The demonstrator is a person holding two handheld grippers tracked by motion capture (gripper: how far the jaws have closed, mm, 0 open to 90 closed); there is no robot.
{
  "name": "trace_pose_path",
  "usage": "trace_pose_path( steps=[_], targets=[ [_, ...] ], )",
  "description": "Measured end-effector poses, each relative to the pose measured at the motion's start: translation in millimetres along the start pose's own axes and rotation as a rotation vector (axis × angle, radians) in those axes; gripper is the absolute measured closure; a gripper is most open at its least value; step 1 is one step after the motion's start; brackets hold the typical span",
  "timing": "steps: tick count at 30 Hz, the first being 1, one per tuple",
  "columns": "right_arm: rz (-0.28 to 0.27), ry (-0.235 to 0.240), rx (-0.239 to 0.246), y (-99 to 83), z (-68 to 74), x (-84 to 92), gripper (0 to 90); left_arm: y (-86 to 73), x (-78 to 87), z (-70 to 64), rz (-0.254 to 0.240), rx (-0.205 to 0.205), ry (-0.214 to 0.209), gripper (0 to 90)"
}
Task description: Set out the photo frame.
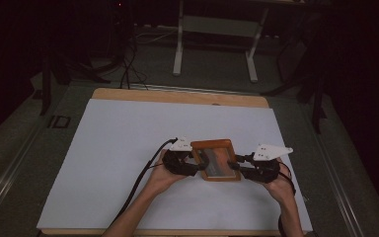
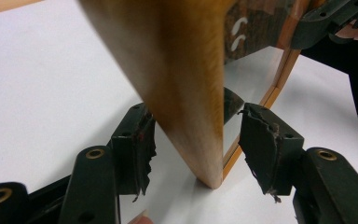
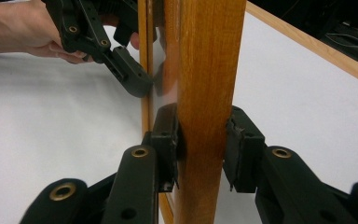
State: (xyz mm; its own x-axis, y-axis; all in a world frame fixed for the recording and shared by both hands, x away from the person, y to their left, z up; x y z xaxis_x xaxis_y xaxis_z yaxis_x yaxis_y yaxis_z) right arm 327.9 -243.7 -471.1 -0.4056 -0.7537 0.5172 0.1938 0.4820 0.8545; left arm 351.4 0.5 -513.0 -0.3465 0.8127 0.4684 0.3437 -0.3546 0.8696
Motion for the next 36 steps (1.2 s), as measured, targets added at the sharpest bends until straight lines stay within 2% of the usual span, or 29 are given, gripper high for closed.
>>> trace_pose_path(
  steps=[10,15,17,19,22,28,36],
  targets=[
    [0.005,-0.004,-0.019,-4.1,-3.8,1.6,65.9,2.7,-1.1,-5.5,0.010,-0.017,-0.023,55.6],
    [0.005,0.000,-0.033,-6.8,-5.7,2.7,64.3,4.7,0.0,-8.4,0.017,-0.026,-0.023,59.2],
    [0.005,-0.001,-0.028,-7.0,-5.8,3.3,63.2,6.8,0.9,-9.9,0.024,-0.037,-0.004,59.7],
    [0.007,-0.003,-0.027,-6.6,-5.5,3.2,63.3,7.0,1.5,-9.9,0.025,-0.035,-0.006,59.7],
    [-0.001,-0.004,-0.028,-5.3,-5.2,3.1,63.3,7.8,3.9,-9.6,0.019,-0.023,-0.011,59.7],
    [-0.031,-0.004,-0.040,-1.5,-4.0,2.7,63.3,9.0,11.5,-9.3,-0.005,0.034,-0.028,59.7],
    [-0.031,0.006,-0.043,3.7,0.1,-4.0,63.4,9.1,21.6,-6.0,0.024,0.059,-0.031,59.7]
  ],
)
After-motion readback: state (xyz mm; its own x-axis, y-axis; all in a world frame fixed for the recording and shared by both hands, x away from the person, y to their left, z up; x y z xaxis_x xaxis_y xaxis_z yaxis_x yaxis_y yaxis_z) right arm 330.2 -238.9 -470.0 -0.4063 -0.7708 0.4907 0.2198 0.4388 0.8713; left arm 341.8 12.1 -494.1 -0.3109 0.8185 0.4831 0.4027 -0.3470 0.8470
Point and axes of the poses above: each handheld gripper's, and its own axes: x roughly backward along the jaws, y roughly out of its top, z roughly to its left, the point moved 3 cm from there along -x, roughly forward along the jaws, and after that the axes turned 1 degree about y, right-handed, at the moved point
